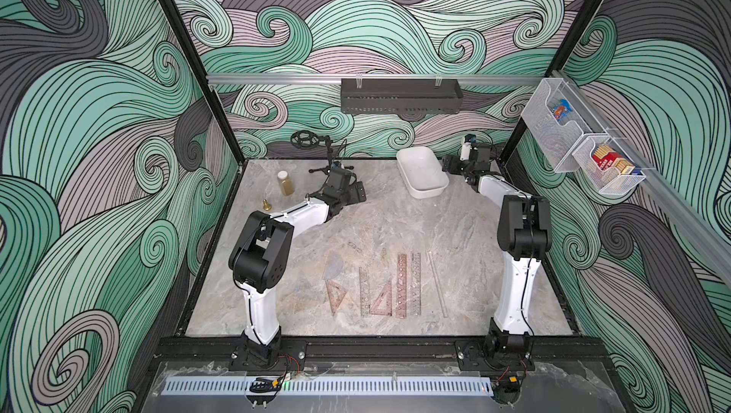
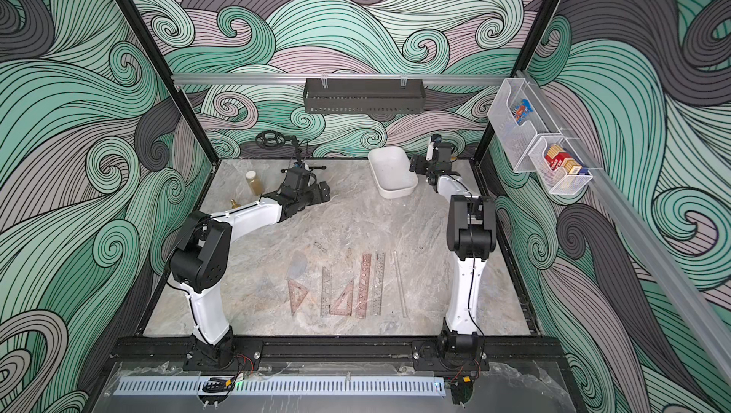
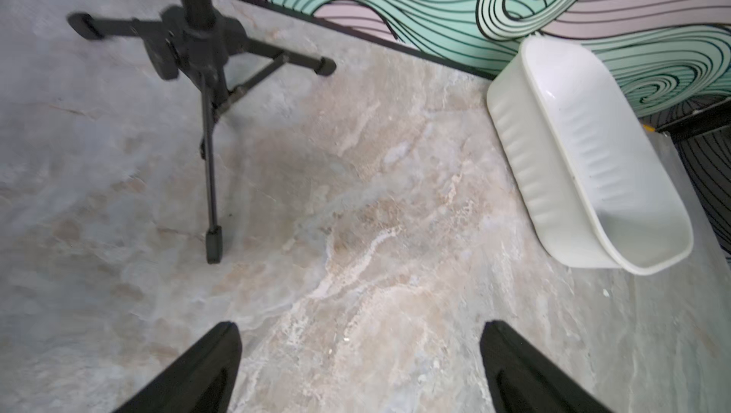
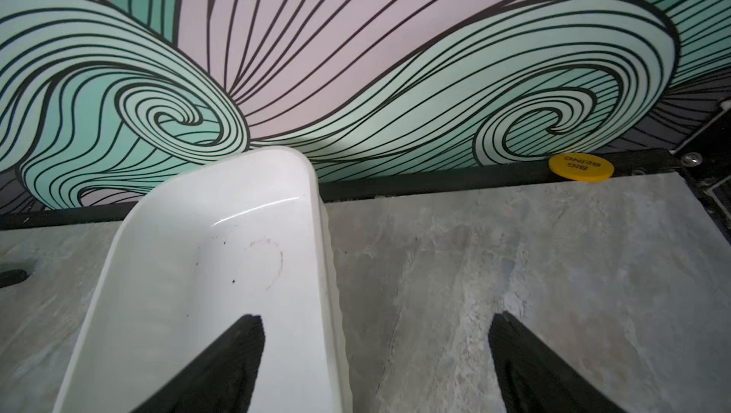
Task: Put the scattered rulers into the storage box
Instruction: Move the storage box to the center of the board.
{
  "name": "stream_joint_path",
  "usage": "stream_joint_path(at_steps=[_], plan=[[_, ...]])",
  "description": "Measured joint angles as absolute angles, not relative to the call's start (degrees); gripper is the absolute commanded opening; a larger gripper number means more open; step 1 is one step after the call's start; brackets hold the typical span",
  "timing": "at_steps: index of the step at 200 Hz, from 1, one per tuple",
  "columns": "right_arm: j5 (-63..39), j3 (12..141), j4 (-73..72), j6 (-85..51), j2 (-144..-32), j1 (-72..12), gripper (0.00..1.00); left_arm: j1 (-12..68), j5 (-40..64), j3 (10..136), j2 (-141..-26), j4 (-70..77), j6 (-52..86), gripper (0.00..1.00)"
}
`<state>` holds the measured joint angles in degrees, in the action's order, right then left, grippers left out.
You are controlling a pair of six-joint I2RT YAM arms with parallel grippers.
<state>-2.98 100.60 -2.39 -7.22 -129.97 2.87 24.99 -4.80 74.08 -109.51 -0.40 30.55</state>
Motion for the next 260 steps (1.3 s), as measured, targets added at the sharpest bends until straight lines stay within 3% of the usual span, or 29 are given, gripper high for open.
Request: stream_joint_path(at_steps=[62, 74, 119, 153, 205, 260], plan=[[-7.8, 120.2, 9.2, -5.8, -143.7, 2.4, 0.65, 25.0, 0.7, 68.2, -108.3, -4.4, 31.3, 0.98], [-8.2, 121.7, 10.5, -5.9, -145.1, 2.1, 0.64, 25.0, 0.9, 68.0, -108.3, -5.4, 31.4, 0.97], [-8.8, 121.6, 13.5, -6.0, -145.7, 1.1, 0.42, 24.8, 2.2, 68.0, -107.7, -6.4, 31.7, 0.95], [-9.0, 119.3, 13.2, -6.3, -144.4, 0.6, 0.26, 24.8, 4.2, 68.0, -107.6, -6.5, 32.5, 0.90], [-7.0, 111.4, 13.2, -8.2, -139.3, -1.8, 0.13, 24.7, 7.5, 66.1, -106.8, -6.0, 34.2, 0.89], [-2.6, 92.9, 10.5, -12.5, -126.5, -10.0, 0.10, 24.7, 10.6, 63.1, -103.2, -4.5, 35.7, 0.89]])
